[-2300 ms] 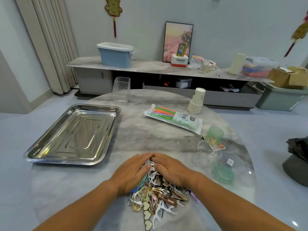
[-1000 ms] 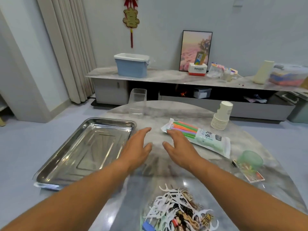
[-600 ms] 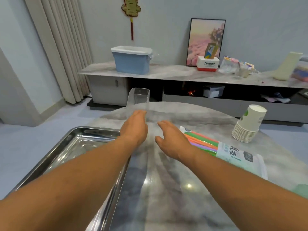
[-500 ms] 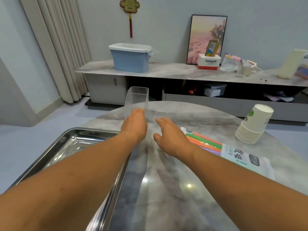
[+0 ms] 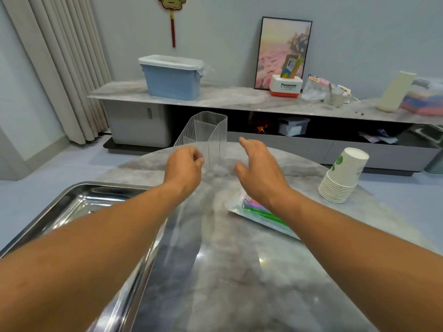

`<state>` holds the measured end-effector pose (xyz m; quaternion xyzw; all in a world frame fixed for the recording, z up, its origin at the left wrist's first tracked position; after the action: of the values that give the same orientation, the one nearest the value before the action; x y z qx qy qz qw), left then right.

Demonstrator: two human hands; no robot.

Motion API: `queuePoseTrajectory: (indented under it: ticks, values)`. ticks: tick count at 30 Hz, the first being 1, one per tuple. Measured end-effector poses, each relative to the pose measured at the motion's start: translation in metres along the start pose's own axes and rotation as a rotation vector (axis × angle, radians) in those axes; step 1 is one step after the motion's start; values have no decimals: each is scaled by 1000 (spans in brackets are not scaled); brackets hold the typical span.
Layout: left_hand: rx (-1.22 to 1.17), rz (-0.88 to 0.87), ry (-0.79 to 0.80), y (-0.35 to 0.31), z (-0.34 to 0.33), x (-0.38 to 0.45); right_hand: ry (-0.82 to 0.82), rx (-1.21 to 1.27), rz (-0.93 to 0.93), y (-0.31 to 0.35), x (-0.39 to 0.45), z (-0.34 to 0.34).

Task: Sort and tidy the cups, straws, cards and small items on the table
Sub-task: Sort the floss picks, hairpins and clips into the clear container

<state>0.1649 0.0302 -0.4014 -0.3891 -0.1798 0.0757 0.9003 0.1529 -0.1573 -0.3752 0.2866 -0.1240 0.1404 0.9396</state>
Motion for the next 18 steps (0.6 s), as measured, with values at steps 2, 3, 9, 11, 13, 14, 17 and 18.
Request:
queuePoseTrajectory:
  ticks: [2, 3, 9, 11, 13, 14, 17, 18]
  values:
    - [13, -100, 41, -14, 15, -21, -93, 48, 20, 6, -12, 27]
    - [16, -136, 71, -18, 22, -37, -131, 68, 28, 9, -22, 39]
    - [11, -180, 254, -20, 49, -151, -150, 62, 34, 14, -113, 86]
    - [-16, -183, 334, -20, 47, -182, -90, 74, -28, 10, -144, 92]
    - [3, -189, 397, -23, 47, -213, -6, 68, -84, 7, -180, 98]
    - [21, -200, 421, -26, 48, -229, 54, 55, -108, 8, -200, 102]
    - [49, -202, 469, -30, 48, -254, 189, 18, -139, 8, -233, 106]
    - [35, -185, 480, -31, 49, -262, 213, 8, -149, 10, -242, 108]
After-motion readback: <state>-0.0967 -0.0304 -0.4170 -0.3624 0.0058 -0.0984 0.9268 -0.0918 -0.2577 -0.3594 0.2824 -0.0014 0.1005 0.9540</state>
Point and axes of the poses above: each hand's wrist, its own x-axis towards the middle knuckle, its own z-axis out of the back of the hand, y = z × x, the point moved 3 cm from there along x, towards the middle knuckle, and after that the axes turned 2 degrees about -x, right-handed, at the moved point
